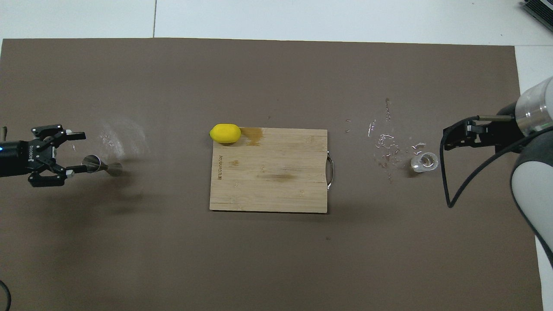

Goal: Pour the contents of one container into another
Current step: 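Close the left gripper around the small steel cup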

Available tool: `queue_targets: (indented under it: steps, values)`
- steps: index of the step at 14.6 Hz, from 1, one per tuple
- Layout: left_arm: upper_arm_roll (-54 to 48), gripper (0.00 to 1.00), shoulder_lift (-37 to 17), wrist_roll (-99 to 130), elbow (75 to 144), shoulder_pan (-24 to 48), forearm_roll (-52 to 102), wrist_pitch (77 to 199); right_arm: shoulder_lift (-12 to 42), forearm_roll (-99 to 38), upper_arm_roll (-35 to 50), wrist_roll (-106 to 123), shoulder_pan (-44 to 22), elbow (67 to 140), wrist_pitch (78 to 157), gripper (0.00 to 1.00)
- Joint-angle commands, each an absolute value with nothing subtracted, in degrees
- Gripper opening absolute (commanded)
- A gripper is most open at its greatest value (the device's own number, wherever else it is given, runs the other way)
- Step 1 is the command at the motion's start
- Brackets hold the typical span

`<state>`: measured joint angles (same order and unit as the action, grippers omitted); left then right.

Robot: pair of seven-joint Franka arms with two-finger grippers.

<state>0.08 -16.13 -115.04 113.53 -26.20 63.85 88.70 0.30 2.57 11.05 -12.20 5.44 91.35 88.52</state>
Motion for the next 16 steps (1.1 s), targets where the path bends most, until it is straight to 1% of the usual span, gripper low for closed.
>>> queue_targets:
  steps: [1,2,6,8,16]
  values:
    - [-0.26,1.00,-21.07,-121.69,112.06,-27.95,69.50,82.11,-0.53,1.06,11.25,-11.51,5.89,92.11,88.33,1.00]
    - [-0.35,1.00,-22.57,-125.30,111.71,-28.04,70.04,82.00,-0.44,1.14,11.25,-11.51,5.98,92.11,88.33,1.00]
    - [-0.35,1.00,-25.04,-133.66,111.62,-27.95,70.22,79.38,-0.53,1.05,11.25,-11.51,5.98,92.11,88.24,1.00]
    - [-0.26,1.00,-26.19,-134.38,111.71,-28.21,70.14,78.23,-0.53,1.05,11.25,-11.51,5.98,92.11,88.24,1.00]
    - [-0.26,1.00,-27.25,-134.82,111.53,-31.64,66.80,77.69,-0.53,1.05,11.25,-11.43,5.98,92.11,88.15,1.00]
